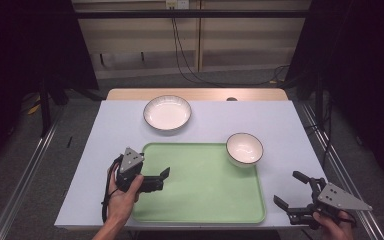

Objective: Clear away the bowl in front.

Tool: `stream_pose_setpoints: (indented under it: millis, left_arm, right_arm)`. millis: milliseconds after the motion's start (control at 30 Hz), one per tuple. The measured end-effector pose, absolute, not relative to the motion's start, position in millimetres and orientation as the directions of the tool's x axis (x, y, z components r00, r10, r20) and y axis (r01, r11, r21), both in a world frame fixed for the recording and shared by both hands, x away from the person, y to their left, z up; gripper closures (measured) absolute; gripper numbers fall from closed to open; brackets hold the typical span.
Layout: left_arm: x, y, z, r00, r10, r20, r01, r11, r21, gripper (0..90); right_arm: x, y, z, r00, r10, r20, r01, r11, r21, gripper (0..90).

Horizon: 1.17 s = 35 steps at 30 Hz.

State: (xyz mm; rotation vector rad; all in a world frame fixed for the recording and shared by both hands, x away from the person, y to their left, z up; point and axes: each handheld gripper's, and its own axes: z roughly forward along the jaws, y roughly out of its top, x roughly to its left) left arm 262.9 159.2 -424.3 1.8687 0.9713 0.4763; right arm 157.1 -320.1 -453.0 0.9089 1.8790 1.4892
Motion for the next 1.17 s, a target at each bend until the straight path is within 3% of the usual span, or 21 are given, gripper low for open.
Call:
stream_pose_setpoints:
  millis: [467, 733, 867, 1067, 1167]
  left_arm:
    - [231, 184, -425, 0.587, 0.806, -0.083, 0.423, -0.217, 0.88, 2.4]
    - [209, 196, -428, 0.554, 0.832, -0.034, 0.404, -0.233, 0.885, 2.2]
    - [206, 206, -432, 0.533, 0.84, -0.102, 0.435, -0.169, 0.884, 3.2]
    - [201, 214, -431, 0.511, 0.859, -0.025, 0.356, -0.185, 0.916, 2.3]
    - [203, 213, -432, 0.513, 0.856, -0.059, 0.37, -0.158, 0.916, 2.1]
  right_arm:
    - [158, -320, -453, -0.606, 0.795, -0.017, 0.166, 0.147, 0.975, 1.8]
    - [159, -319, -453, -0.61, 0.792, -0.025, 0.157, 0.151, 0.976, 1.9]
    - [158, -319, -453, -0.608, 0.794, -0.02, 0.162, 0.149, 0.975, 1.9]
    - [159, -319, -453, -0.614, 0.789, -0.017, 0.163, 0.148, 0.976, 1.9]
    - [158, -319, -452, -0.614, 0.789, -0.018, 0.159, 0.145, 0.977, 1.9]
